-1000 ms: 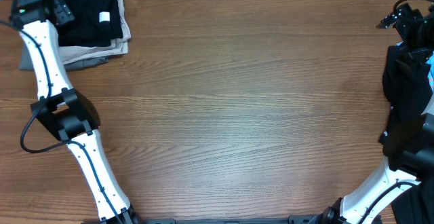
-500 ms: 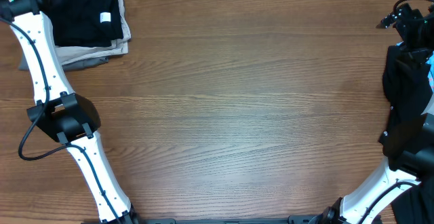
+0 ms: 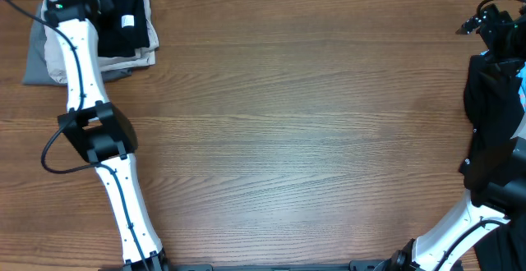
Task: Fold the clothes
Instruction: 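Press and adjust the black shirt on top of the stack with the left gripper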
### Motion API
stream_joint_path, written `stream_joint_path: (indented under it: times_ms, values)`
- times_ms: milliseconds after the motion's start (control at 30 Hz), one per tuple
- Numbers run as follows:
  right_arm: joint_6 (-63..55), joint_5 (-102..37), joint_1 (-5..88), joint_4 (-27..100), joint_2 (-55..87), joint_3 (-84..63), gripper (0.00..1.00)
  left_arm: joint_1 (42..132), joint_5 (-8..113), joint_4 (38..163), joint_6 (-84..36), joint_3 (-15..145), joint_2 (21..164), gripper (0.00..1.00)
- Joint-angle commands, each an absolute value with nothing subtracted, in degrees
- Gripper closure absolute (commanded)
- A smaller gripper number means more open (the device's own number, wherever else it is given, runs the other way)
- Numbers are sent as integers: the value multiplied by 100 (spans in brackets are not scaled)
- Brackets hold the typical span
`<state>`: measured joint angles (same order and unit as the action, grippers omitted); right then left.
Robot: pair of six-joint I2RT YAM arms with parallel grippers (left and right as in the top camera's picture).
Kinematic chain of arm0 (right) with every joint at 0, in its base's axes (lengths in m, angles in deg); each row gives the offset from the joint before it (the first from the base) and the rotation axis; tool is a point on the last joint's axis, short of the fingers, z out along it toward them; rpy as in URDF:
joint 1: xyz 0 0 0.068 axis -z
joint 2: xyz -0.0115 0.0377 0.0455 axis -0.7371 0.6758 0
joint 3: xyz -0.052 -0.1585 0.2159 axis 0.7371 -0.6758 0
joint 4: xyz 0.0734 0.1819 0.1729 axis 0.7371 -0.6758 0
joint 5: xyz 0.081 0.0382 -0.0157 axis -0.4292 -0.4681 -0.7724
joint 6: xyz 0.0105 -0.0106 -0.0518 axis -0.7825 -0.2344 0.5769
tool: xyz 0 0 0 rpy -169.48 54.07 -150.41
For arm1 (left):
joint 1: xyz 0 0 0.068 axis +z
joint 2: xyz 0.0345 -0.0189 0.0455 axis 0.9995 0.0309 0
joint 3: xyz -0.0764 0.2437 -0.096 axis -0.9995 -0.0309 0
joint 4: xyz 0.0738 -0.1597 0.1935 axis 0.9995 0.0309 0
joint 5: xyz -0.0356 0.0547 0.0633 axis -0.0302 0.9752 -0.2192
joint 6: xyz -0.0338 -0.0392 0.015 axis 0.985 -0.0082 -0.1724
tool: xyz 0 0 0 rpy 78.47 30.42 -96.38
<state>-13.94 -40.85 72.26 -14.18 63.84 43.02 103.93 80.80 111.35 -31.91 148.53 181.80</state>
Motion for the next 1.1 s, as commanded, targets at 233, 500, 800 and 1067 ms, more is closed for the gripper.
stream_joint_path:
  times_ms: [233,500,800,1067]
  values:
    - [-1337,-4065,7230,-1392,6344,4343,0,10358,7859,11319,-3335,14851,17981,95]
    - [-1339,-4065,7230,-1390,6344,4343,0,10373,8357,11446,-3984,14873,17185,91]
    - [-1337,-4067,7230,-1392,6344,4343,0,10522,8473,11363,-3995,14202,17386,89]
    - [-1337,-4065,7230,-1392,6347,4343,0,10865,8687,10729,-3989,13035,17388,87]
